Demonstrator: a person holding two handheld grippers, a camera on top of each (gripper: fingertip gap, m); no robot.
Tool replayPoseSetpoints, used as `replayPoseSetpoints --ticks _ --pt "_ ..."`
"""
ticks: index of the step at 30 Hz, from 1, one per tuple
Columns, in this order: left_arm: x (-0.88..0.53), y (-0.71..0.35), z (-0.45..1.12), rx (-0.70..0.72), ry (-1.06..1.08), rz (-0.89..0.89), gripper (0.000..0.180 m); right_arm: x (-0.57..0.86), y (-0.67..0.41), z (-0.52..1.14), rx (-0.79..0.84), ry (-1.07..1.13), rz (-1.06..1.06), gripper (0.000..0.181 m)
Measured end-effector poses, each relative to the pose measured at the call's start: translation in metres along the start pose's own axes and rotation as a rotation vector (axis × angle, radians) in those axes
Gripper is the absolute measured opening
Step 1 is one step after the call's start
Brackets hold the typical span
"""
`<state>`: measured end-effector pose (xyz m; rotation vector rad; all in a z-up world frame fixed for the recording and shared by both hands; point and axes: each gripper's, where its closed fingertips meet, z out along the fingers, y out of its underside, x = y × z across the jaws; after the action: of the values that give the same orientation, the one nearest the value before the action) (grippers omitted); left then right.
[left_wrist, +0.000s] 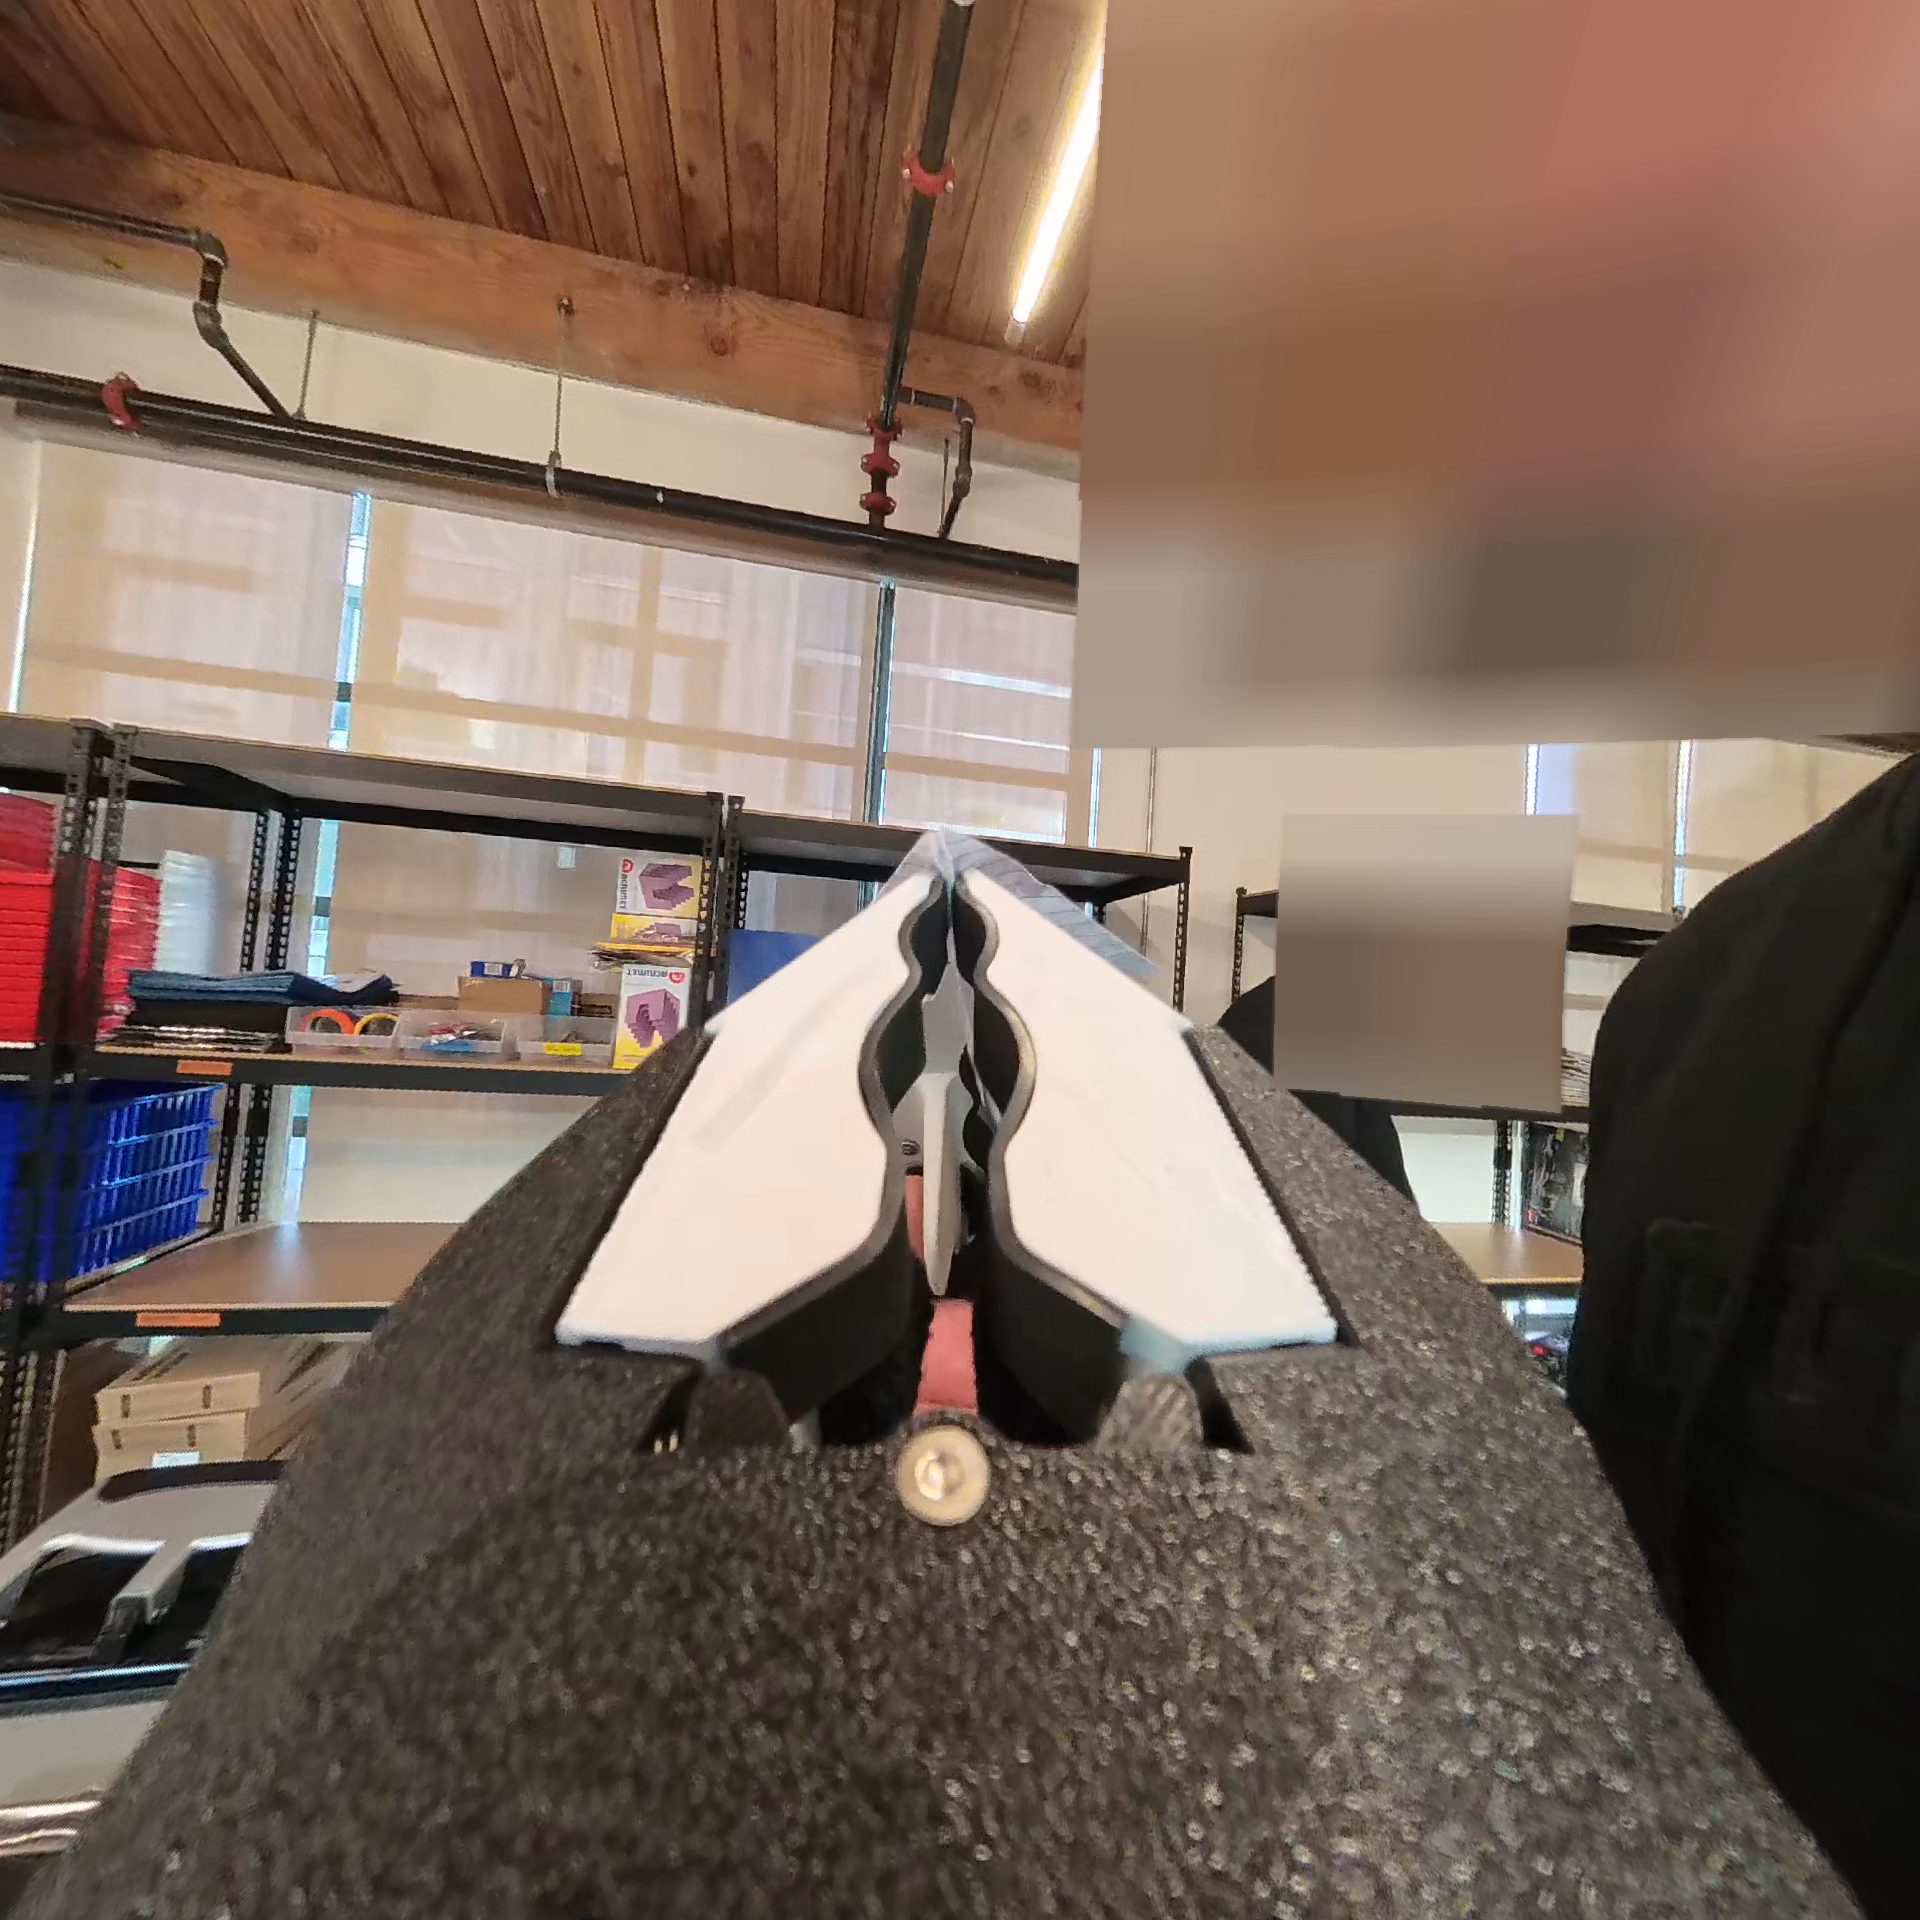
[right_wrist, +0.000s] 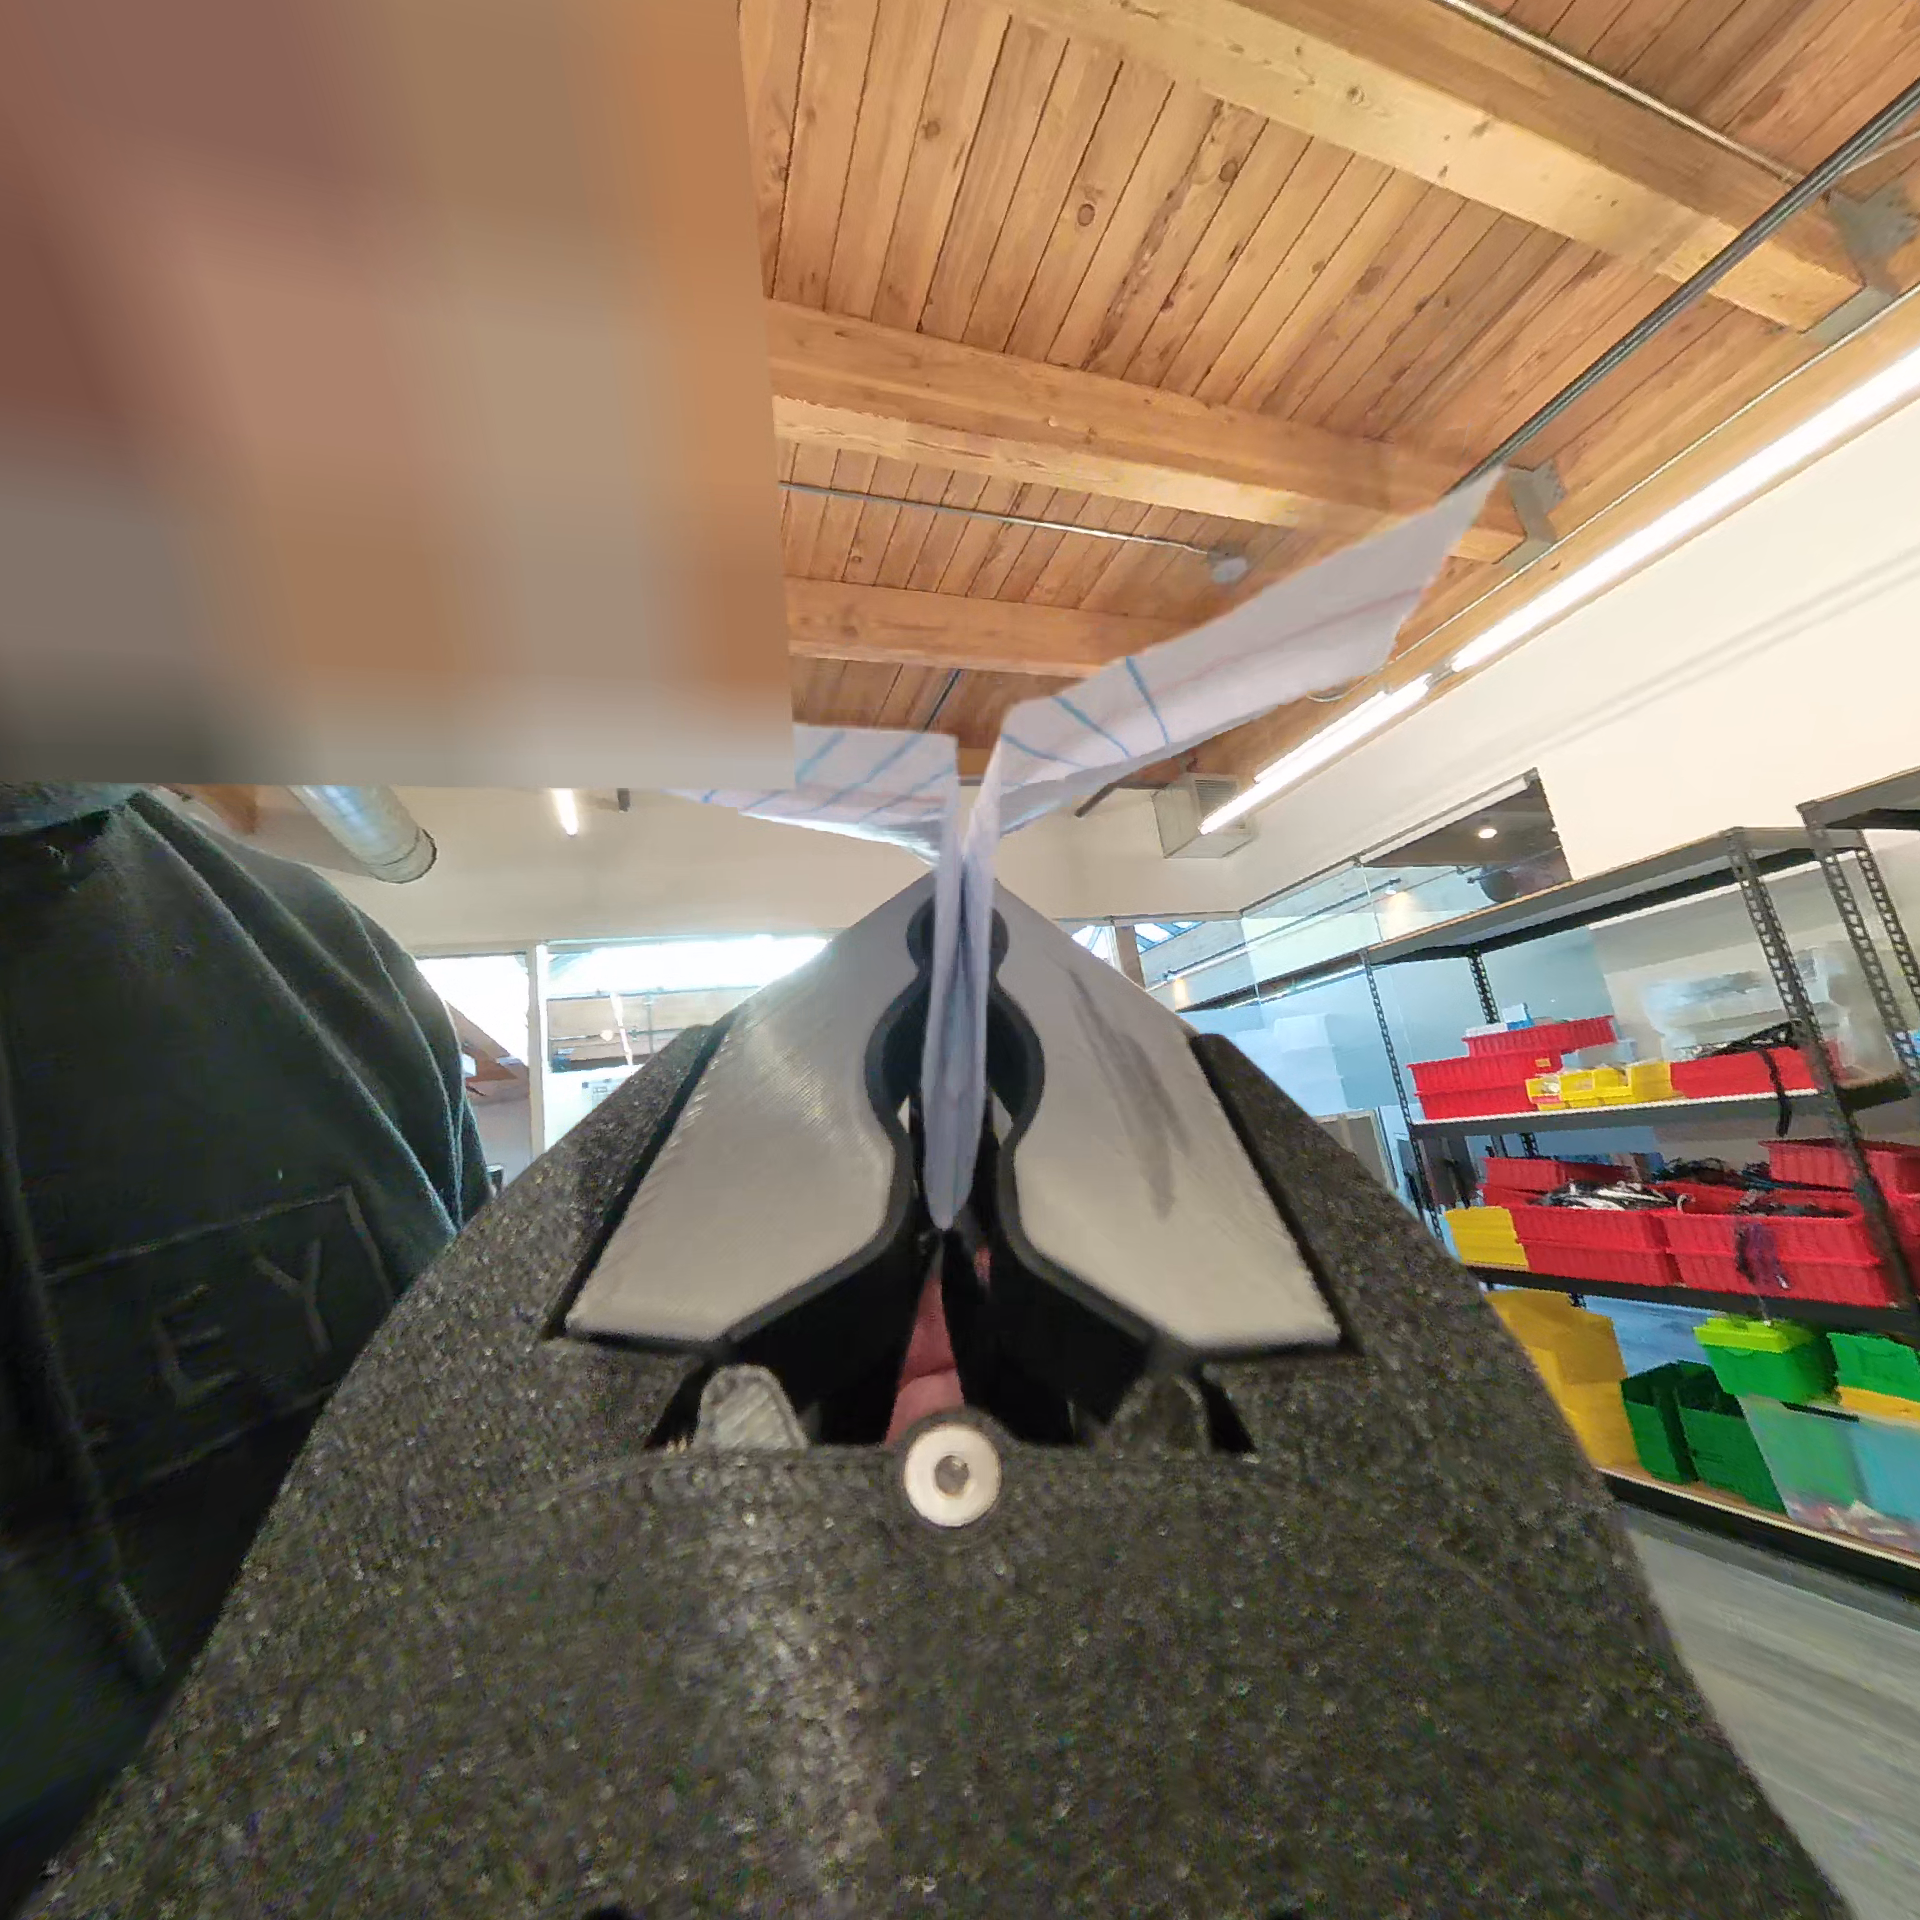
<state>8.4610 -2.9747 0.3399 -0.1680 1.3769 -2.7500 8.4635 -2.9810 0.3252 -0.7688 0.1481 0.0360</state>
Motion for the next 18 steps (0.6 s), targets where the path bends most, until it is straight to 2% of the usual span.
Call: replayPoseSetpoints --ticks 11,13,14,16,18 --pt "-0.029 -0.014 -0.047 0.062 0.010 -0.107 0.000 0.022 0.027 0.004 -0.008 0.075 -0.015 0.000" --pt "-0.036 -0.005 -0.057 0.023 -0.013 -0.107 0.000 0.024 0.026 -0.005 -0.004 0.090 -0.018 0.000" --pt "-0.040 0.001 -0.061 0.001 -0.028 -0.107 0.003 0.026 0.027 -0.012 -0.011 0.103 -0.030 0.000" --pt "-0.047 0.009 -0.065 -0.062 -0.050 -0.088 0.021 0.028 0.032 -0.025 -0.053 0.131 -0.045 0.000" --pt "-0.050 0.011 -0.062 -0.163 -0.047 -0.015 0.030 0.031 0.043 -0.036 -0.165 0.132 -0.079 0.000"
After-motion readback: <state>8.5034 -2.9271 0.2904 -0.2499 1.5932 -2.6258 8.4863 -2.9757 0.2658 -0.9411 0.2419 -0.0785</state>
